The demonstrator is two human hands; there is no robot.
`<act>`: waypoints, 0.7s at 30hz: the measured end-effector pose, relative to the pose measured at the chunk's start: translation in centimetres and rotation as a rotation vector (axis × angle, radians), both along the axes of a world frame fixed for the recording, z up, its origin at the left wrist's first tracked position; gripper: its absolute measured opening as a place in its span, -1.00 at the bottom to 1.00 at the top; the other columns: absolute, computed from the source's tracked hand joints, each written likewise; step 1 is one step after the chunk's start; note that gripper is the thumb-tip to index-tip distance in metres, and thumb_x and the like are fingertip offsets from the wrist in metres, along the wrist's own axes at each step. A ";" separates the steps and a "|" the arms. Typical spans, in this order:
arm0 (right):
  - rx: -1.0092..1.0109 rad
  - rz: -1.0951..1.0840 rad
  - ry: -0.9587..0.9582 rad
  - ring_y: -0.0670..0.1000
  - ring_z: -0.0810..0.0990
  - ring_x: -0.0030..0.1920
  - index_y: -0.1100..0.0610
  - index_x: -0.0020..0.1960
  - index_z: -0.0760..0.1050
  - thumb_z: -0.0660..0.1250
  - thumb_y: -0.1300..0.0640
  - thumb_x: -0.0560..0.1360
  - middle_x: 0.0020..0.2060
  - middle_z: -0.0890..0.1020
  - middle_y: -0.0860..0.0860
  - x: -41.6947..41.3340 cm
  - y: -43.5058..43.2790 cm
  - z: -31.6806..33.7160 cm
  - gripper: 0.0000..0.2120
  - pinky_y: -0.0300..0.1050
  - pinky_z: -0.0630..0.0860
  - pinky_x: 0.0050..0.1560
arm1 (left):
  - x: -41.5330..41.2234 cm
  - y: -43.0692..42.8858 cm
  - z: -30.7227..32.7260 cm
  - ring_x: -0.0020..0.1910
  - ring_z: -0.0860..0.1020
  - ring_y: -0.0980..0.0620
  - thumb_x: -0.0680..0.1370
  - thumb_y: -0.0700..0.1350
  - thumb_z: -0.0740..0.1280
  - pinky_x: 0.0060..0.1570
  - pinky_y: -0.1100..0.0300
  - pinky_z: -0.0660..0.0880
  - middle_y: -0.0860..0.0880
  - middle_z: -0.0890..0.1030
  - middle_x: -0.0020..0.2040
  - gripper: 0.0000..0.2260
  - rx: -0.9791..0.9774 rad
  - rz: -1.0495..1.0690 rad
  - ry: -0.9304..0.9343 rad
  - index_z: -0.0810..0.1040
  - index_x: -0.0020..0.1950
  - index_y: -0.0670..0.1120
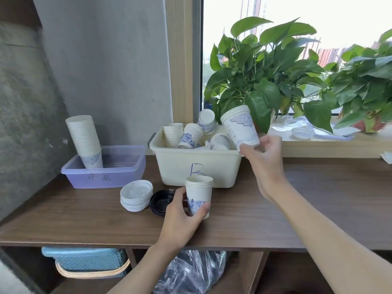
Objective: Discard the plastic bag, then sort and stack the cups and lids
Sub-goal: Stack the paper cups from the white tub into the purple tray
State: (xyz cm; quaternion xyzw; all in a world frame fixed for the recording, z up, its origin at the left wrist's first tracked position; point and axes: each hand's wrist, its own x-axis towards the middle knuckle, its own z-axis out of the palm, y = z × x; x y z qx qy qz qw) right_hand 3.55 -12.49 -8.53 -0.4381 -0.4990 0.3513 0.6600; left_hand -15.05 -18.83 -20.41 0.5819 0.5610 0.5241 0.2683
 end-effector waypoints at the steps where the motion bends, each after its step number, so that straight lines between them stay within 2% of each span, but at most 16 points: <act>1: 0.017 0.027 0.023 -0.24 0.51 -0.29 0.13 -0.01 0.25 0.44 0.31 0.38 -0.19 0.47 0.01 -0.4 -0.6 -0.4 -0.62 -0.34 0.43 -0.20 | 0.0 0.0 0.0 -0.03 0.61 0.22 0.42 0.08 0.52 -0.03 0.28 0.53 0.18 0.65 -0.04 -0.61 -0.001 -0.014 0.005 0.47 0.17 0.10; 2: 0.024 0.050 0.027 -0.24 0.49 -0.31 0.13 -0.01 0.26 0.45 0.30 0.37 -0.20 0.48 0.03 -0.8 -1.2 -0.9 -0.61 -0.35 0.42 -0.23 | 0.1 -0.1 0.0 -0.03 0.61 0.22 0.42 0.07 0.52 -0.02 0.29 0.53 0.17 0.65 -0.04 -0.60 -0.002 -0.028 0.009 0.47 0.17 0.10; 5: -0.005 0.122 -0.046 -0.02 0.52 -0.12 0.06 -0.06 0.31 0.52 0.05 0.22 -0.03 0.54 0.25 -2.1 -2.5 -2.7 -0.55 -0.07 0.47 -0.09 | 0.2 -0.3 0.1 -0.03 0.61 0.20 0.42 0.05 0.53 -0.04 0.31 0.53 0.15 0.66 -0.04 -0.59 0.009 -0.051 0.008 0.47 0.19 0.08; 8: -0.059 0.188 -0.051 0.02 0.51 -0.11 0.06 -0.07 0.33 0.52 0.08 0.25 0.06 0.55 0.24 -3.0 -3.1 -4.3 -0.58 -0.08 0.49 -0.10 | 0.3 -0.5 0.4 -0.05 0.62 0.21 0.42 0.01 0.53 -0.07 0.36 0.51 0.16 0.66 -0.05 -0.59 0.029 -0.058 0.005 0.46 0.19 0.06; 11: -0.092 0.215 -0.059 0.19 0.56 0.06 0.01 -0.11 0.36 0.52 0.00 0.19 0.06 0.59 0.15 -3.7 -3.7 -5.4 -0.59 0.20 0.51 0.12 | 0.3 -0.6 0.4 -0.05 0.62 0.22 0.42 -0.01 0.53 -0.08 0.36 0.51 0.19 0.67 -0.08 -0.59 0.049 -0.061 0.008 0.44 0.19 0.11; 12: -0.101 0.229 -0.068 0.21 0.56 0.08 0.00 -0.13 0.36 0.51 -0.01 0.19 0.06 0.60 0.12 -3.8 -3.8 -5.6 -0.60 0.23 0.49 0.14 | 0.3 -0.6 0.4 -0.05 0.63 0.21 0.43 0.00 0.53 -0.07 0.34 0.52 0.21 0.67 -0.07 -0.59 0.055 -0.063 0.014 0.44 0.19 0.13; 15: -0.139 0.280 -0.084 0.07 0.55 -0.07 0.06 -0.14 0.36 0.51 0.13 0.31 0.06 0.59 0.18 -4.0 -4.0 -6.2 -0.68 0.06 0.50 0.03 | 0.2 -0.7 0.3 0.00 0.62 0.20 0.43 0.03 0.52 -0.02 0.28 0.54 0.27 0.63 0.02 -0.55 0.071 -0.071 0.021 0.43 0.24 0.12; 17: -0.130 0.312 -0.083 -0.02 0.54 -0.07 0.11 -0.14 0.37 0.46 0.23 0.39 0.10 0.59 0.16 -4.0 -4.1 -6.5 -0.75 0.03 0.50 0.04 | 0.2 -0.7 0.3 0.04 0.62 0.18 0.43 0.04 0.52 0.03 0.22 0.54 0.25 0.63 0.07 -0.51 0.089 -0.073 0.020 0.42 0.30 0.10; 19: -0.111 0.332 -0.112 -0.08 0.56 0.00 0.13 -0.15 0.40 0.45 0.23 0.41 0.11 0.60 0.02 -4.0 -4.0 -6.5 -0.79 0.08 0.48 0.14 | 0.2 -0.7 0.4 0.07 0.61 0.17 0.44 0.02 0.51 0.07 0.16 0.54 0.25 0.62 0.10 -0.50 0.104 -0.072 0.023 0.41 0.32 0.11; 21: -0.096 0.326 -0.129 -0.08 0.55 0.01 0.13 -0.12 0.42 0.48 0.12 0.38 0.03 0.60 -0.06 -4.0 -3.9 -6.3 -0.76 0.15 0.44 0.17 | 0.2 -0.7 0.4 0.07 0.61 0.16 0.44 0.02 0.51 0.08 0.13 0.55 0.28 0.60 0.11 -0.49 0.107 -0.068 0.028 0.40 0.34 0.11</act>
